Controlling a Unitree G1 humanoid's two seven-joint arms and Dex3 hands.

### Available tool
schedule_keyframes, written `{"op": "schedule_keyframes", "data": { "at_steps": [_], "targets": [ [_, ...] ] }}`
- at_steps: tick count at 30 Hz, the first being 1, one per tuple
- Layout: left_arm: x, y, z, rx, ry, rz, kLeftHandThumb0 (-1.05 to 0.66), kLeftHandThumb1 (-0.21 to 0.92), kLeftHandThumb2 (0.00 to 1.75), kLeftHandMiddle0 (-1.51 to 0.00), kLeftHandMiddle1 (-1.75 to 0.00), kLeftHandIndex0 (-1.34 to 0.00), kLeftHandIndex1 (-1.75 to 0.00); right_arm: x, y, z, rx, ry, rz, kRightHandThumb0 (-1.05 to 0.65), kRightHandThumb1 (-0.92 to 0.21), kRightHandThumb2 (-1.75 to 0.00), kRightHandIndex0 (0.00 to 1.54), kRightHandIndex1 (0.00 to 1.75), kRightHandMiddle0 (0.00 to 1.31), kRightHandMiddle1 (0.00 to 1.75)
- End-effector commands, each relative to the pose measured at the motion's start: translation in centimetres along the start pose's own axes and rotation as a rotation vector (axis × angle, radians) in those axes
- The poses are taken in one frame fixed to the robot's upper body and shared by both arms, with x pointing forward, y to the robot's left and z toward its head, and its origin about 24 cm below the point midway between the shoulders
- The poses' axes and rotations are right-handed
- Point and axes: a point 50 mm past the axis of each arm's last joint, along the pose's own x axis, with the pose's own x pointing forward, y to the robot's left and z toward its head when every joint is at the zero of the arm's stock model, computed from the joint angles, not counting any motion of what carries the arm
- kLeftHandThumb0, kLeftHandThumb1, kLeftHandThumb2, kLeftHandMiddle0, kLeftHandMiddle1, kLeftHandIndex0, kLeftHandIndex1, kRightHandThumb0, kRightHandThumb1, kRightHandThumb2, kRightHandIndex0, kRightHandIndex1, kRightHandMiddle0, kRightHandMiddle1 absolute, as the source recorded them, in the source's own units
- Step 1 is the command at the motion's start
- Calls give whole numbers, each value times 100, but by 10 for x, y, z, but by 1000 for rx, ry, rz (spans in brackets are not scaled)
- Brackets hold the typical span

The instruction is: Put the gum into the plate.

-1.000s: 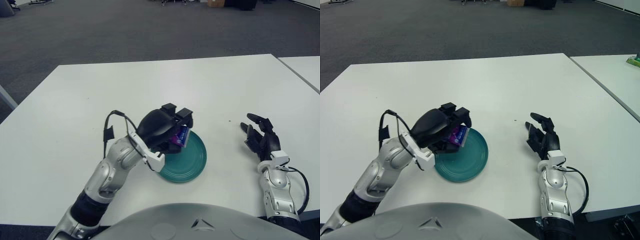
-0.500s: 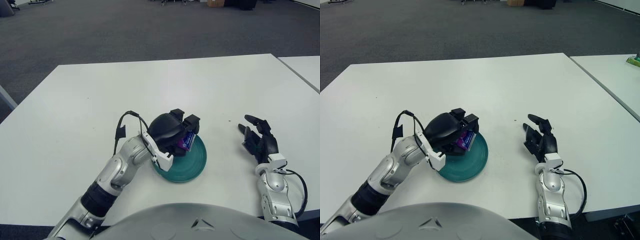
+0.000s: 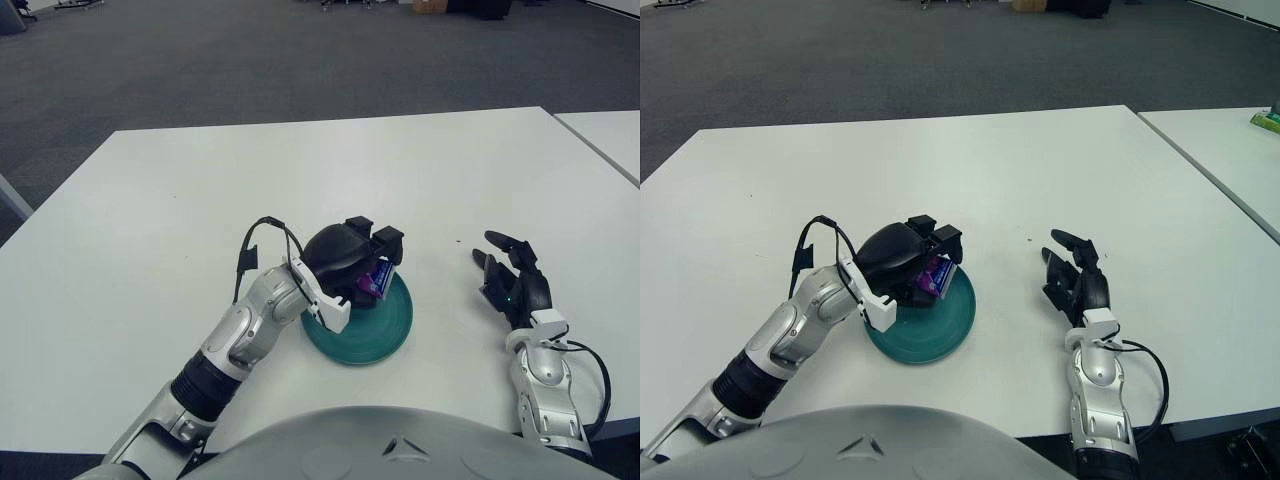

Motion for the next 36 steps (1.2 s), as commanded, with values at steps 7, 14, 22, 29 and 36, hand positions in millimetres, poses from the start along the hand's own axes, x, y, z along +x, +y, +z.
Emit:
{"op": "schedule_keyframes", "data": {
  "at_steps": [7, 14, 22, 29, 36],
  "targets": [
    [-6, -3, -16, 73, -11, -143, -97, 88, 18, -13, -68, -3, -91, -14, 5, -24, 6, 160, 21, -62, -92, -82, 72, 11, 15, 90],
    [-18, -2, -17, 90, -64, -212, -104, 92, 22, -1, -5, 0, -9, -14, 5, -24, 2, 155, 18, -61, -92, -82, 73, 12, 12, 89],
    [-21, 2, -17, 109, -78, -267, -105, 92, 24, 0, 0, 0, 0, -13, 7, -24, 3, 150, 16, -60, -92, -81, 72, 12, 11, 89],
    [-24, 6, -16, 96, -90, -237, -105, 92, 26, 0, 0, 0, 0, -11, 8, -24, -9, 148, 28, -60, -92, -80, 71, 11, 11, 90],
    [-29, 14, -18, 29, -77, -175, -105, 92, 32, 0, 0, 0, 0, -10, 10, -24, -26, 153, 17, -61, -92, -82, 70, 11, 11, 90]
  ]
}}
